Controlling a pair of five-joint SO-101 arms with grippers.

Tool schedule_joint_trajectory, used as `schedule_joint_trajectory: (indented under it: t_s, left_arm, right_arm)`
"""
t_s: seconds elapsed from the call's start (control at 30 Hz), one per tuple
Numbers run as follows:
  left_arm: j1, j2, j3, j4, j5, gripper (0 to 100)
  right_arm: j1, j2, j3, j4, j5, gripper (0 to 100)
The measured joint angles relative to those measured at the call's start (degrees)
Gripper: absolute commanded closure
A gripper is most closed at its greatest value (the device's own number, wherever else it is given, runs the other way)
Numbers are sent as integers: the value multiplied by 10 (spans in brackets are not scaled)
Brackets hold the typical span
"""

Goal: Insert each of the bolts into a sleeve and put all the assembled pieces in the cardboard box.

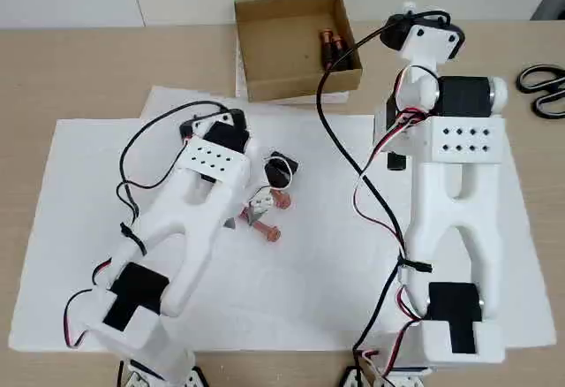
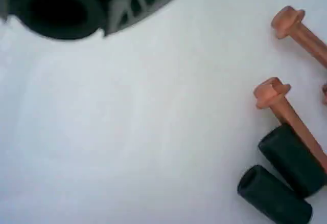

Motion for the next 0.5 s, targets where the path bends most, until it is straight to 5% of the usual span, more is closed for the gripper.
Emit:
schedule_joint_trajectory:
  t_s: [0.5]
  left_arm:
    - [1, 0, 0, -64, 145, 913]
  right_arm:
    - [0, 0, 0, 0, 0, 995]
